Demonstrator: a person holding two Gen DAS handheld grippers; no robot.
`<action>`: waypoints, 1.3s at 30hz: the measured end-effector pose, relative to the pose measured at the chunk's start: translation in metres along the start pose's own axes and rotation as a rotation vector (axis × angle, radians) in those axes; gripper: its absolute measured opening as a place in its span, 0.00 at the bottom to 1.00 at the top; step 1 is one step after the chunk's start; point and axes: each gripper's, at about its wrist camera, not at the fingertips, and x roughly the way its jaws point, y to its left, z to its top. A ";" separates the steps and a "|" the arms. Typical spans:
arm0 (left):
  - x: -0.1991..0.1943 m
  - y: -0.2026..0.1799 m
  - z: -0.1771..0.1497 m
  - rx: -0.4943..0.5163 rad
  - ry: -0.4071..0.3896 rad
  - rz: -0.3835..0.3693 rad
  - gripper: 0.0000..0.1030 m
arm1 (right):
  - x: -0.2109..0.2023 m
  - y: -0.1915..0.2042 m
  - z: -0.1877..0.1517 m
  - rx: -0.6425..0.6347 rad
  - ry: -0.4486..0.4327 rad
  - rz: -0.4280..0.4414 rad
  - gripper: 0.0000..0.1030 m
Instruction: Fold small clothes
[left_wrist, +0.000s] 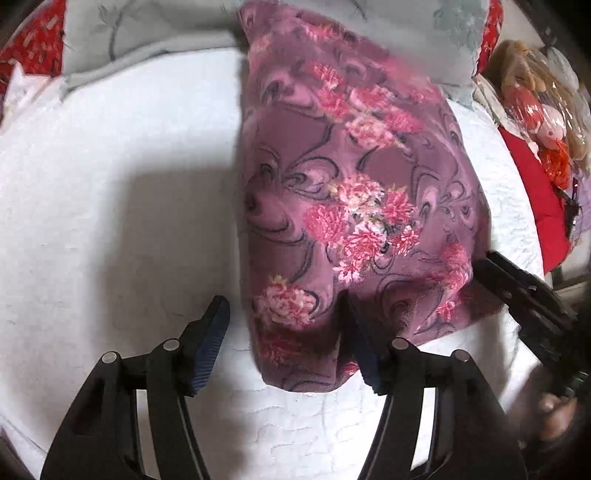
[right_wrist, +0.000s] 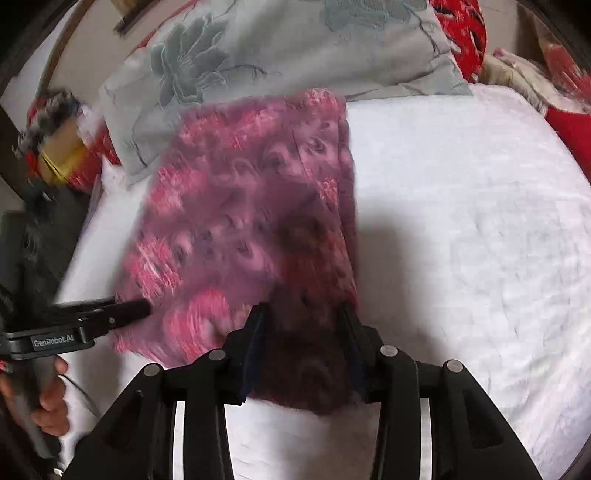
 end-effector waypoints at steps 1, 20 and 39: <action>-0.005 0.001 -0.002 -0.019 0.009 0.000 0.61 | -0.007 0.005 0.000 -0.011 0.000 -0.018 0.40; -0.042 0.031 0.018 -0.111 0.001 -0.070 0.67 | -0.027 -0.031 -0.001 0.272 0.010 0.081 0.48; 0.004 0.055 0.131 -0.256 -0.071 -0.249 0.79 | 0.047 -0.027 0.119 0.124 -0.158 0.141 0.53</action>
